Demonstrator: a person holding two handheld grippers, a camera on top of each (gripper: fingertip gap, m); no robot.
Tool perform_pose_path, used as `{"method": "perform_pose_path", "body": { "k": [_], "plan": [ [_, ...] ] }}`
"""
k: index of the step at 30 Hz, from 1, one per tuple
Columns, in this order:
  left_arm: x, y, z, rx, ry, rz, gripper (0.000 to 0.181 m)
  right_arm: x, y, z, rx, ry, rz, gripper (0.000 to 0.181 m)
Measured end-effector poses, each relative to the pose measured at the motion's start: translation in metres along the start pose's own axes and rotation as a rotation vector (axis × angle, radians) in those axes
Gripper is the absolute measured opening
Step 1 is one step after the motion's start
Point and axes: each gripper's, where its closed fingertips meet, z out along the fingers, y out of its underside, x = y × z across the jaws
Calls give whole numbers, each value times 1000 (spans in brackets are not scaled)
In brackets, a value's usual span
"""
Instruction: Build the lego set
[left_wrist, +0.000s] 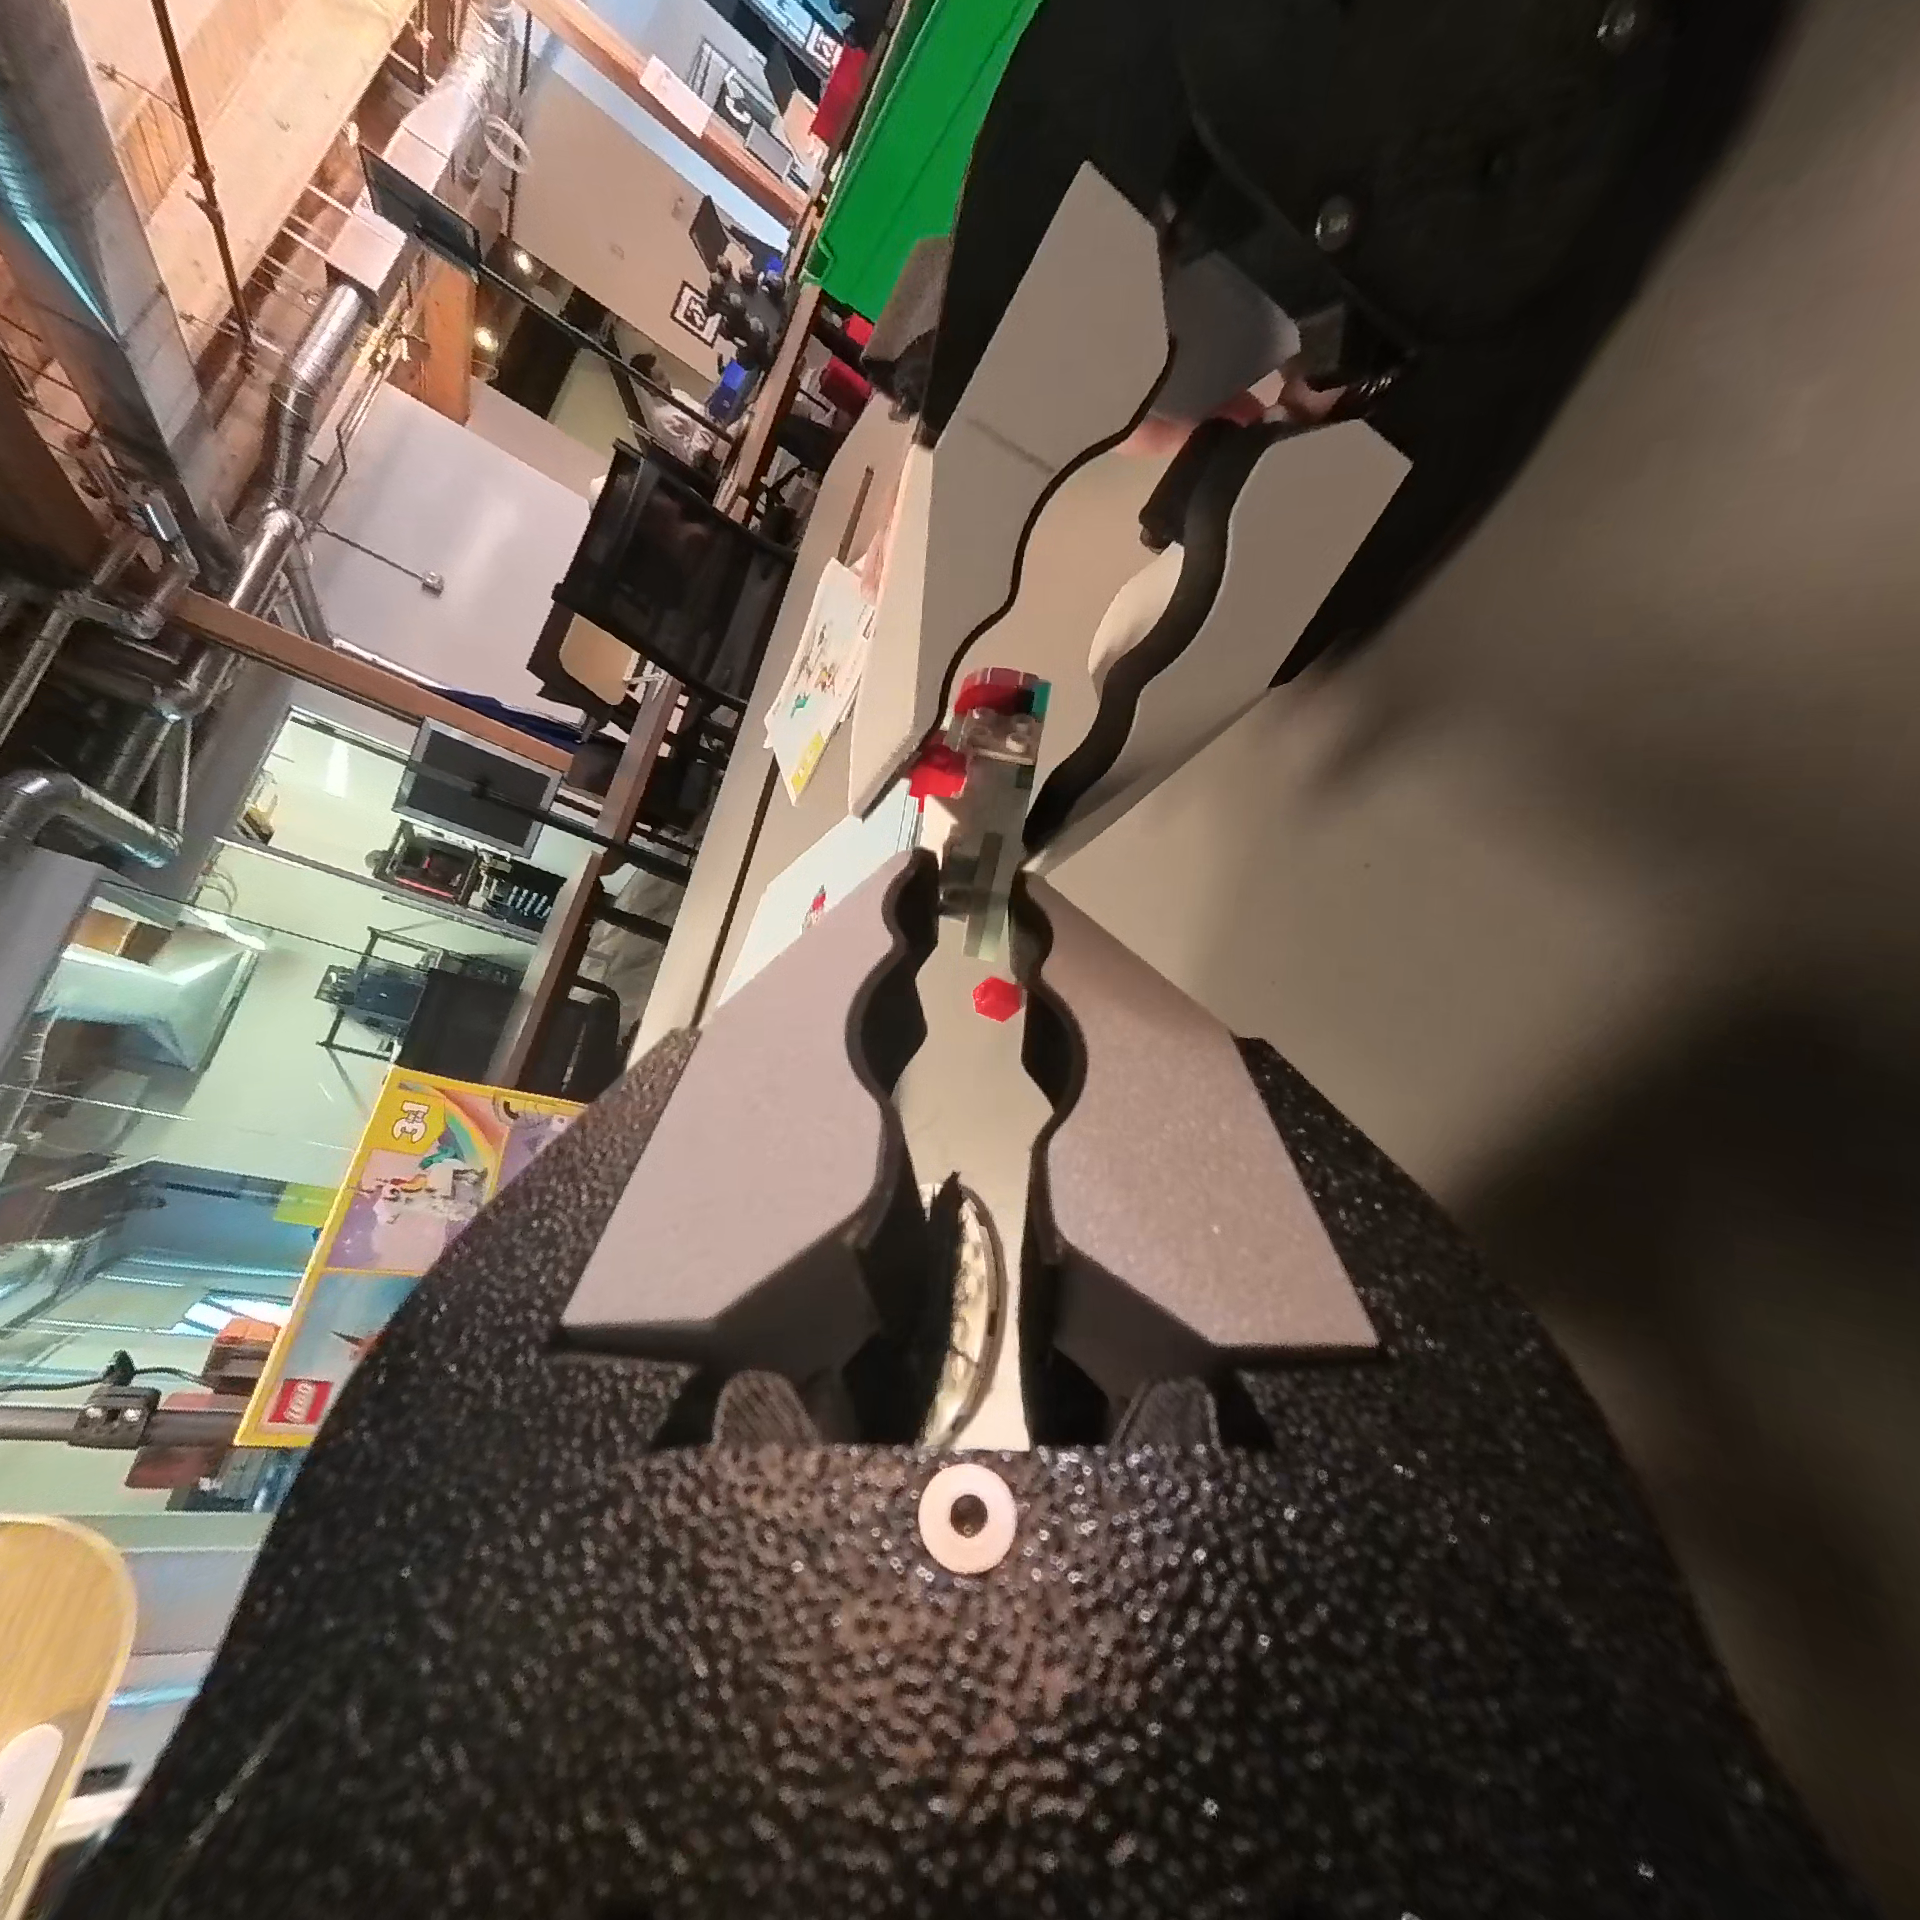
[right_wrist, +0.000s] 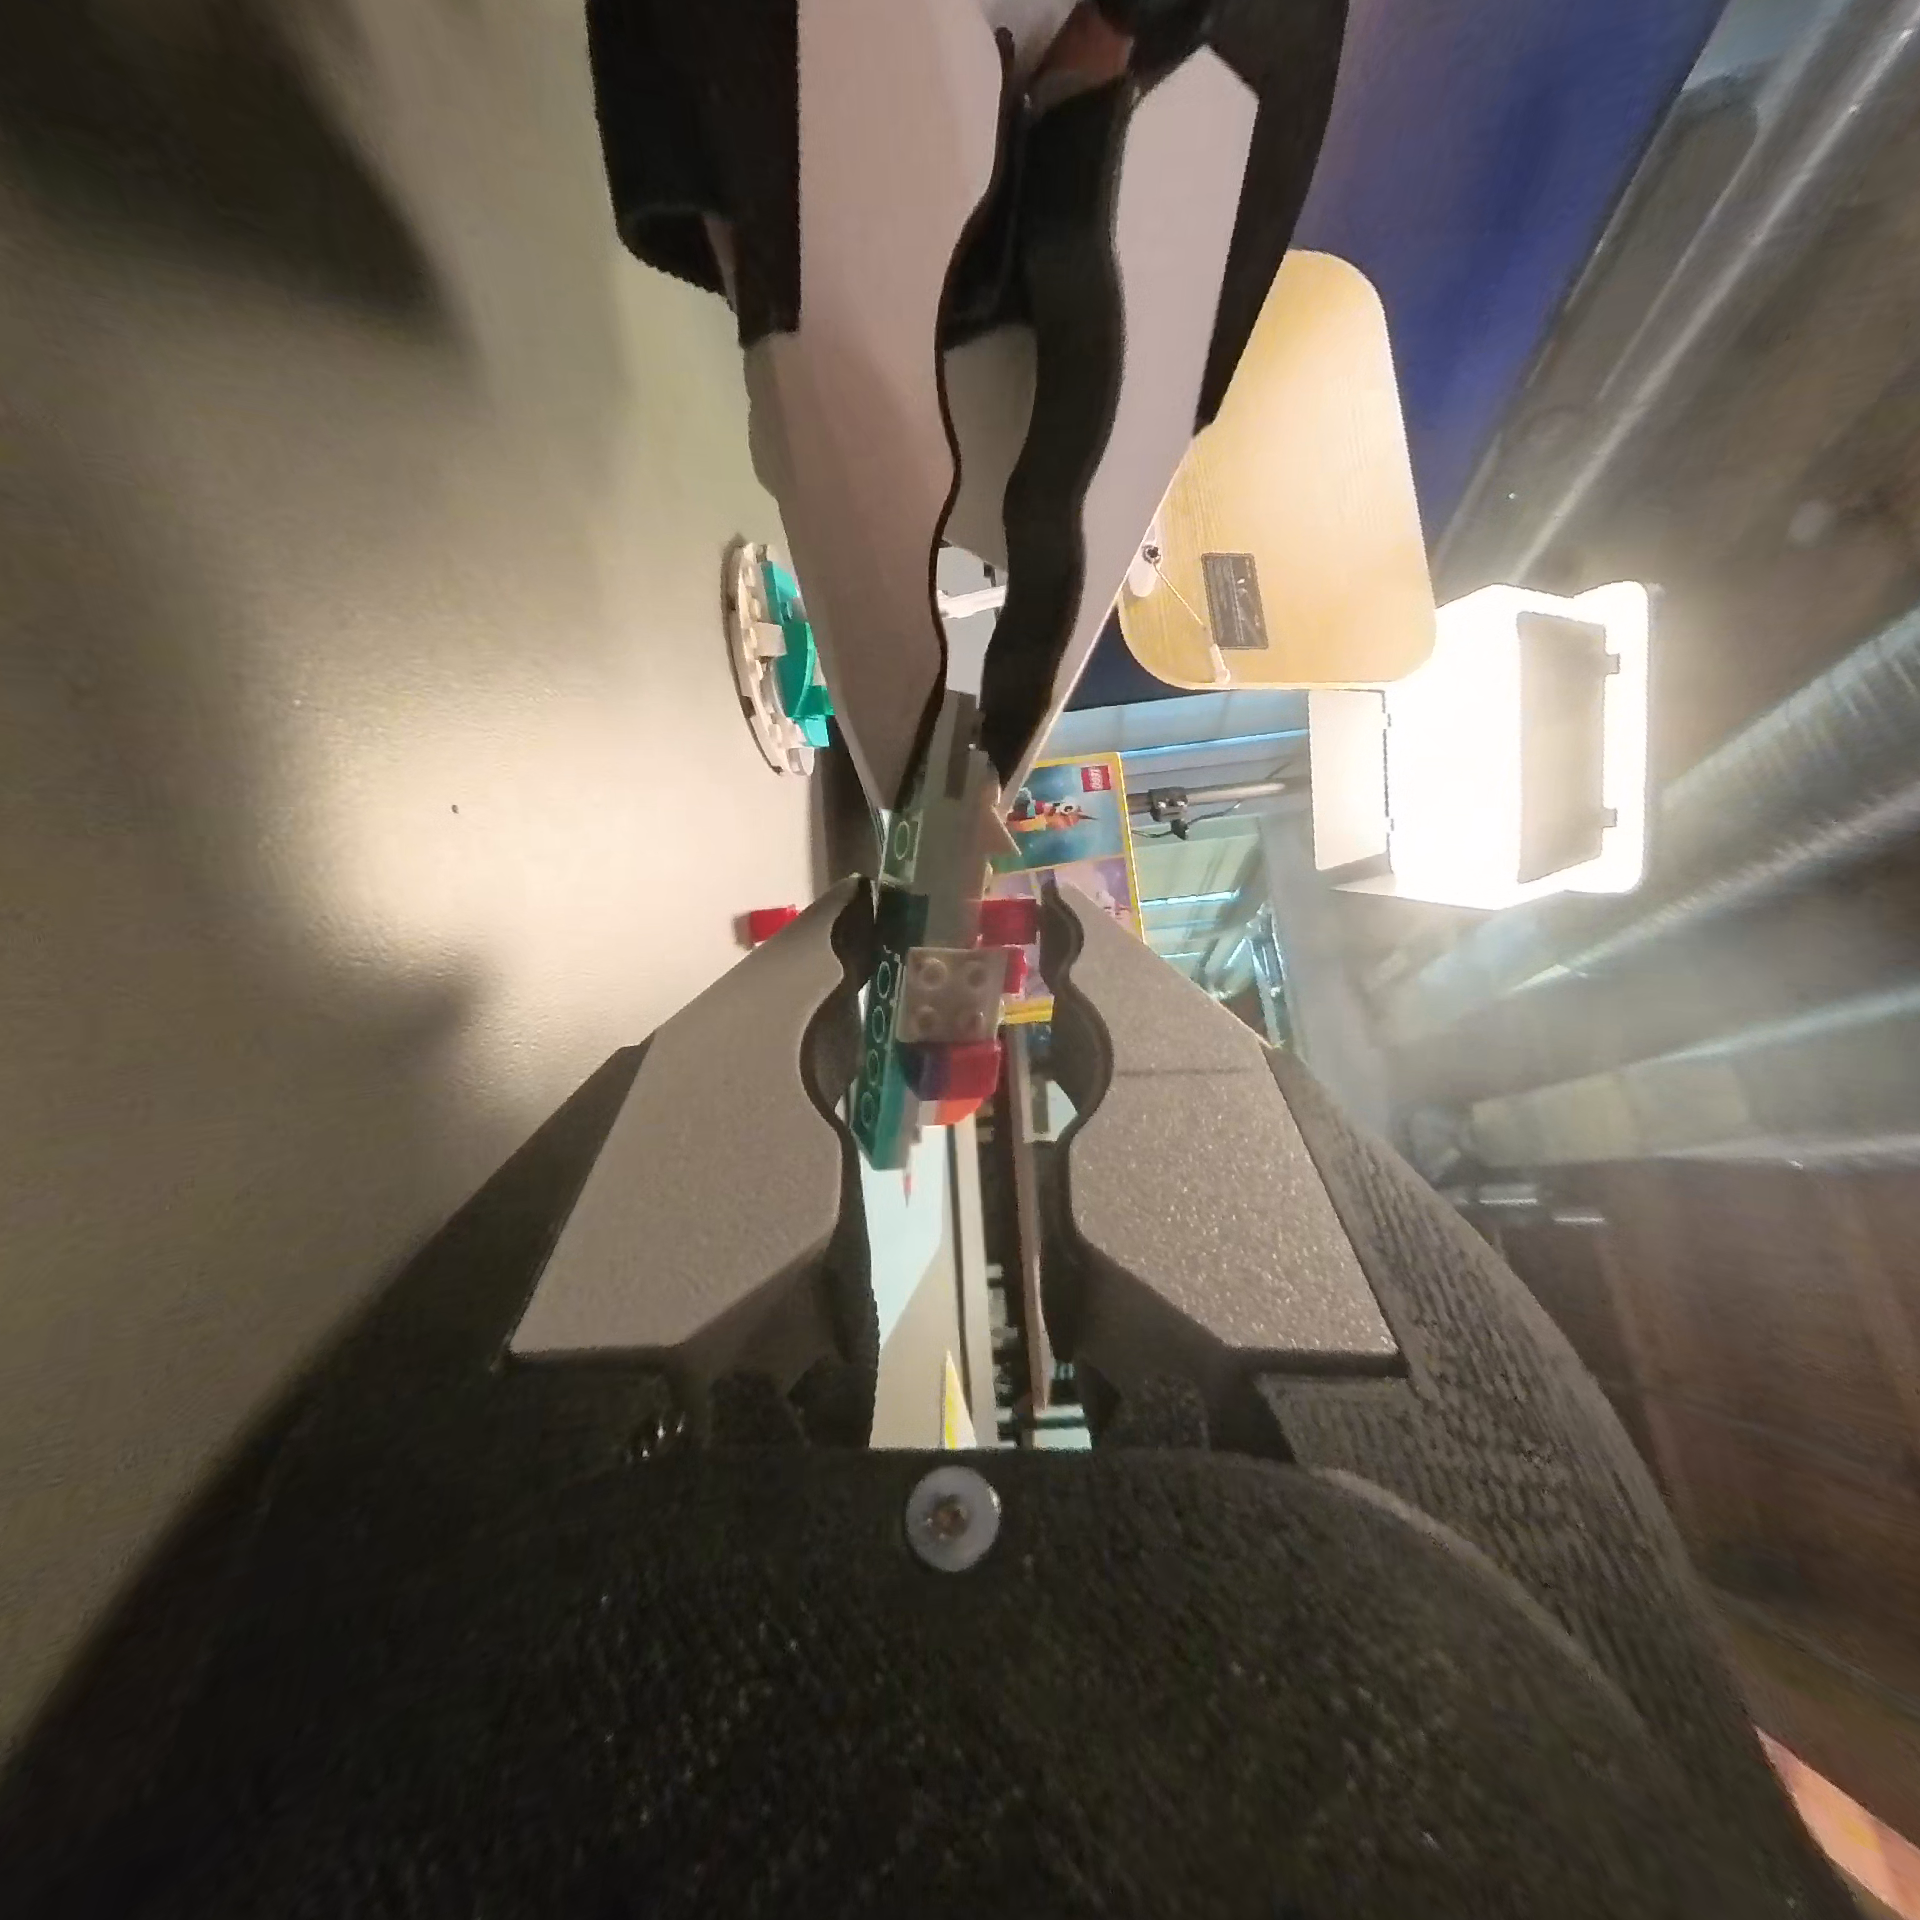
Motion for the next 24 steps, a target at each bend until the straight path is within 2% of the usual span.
{"method": "perform_pose_path", "body": {
  "k": [4, 13, 21, 24],
  "plan": [
    [3, -6, -1, 19, -7, 38, 11, -3, 4, 1, -15, -18, -6, 31],
    [0, -10, -3, 45, -11, 2, 11, 4, 2, -2, 1, 22, -24, 29],
    [-2, -8, -2, 38, -7, -43, 11, 6, 1, 0, -37, 88, -154, 33],
    [-2, -7, -3, 41, -5, -53, 11, 6, 1, 0, -25, 79, -119, 33]
  ]
}}
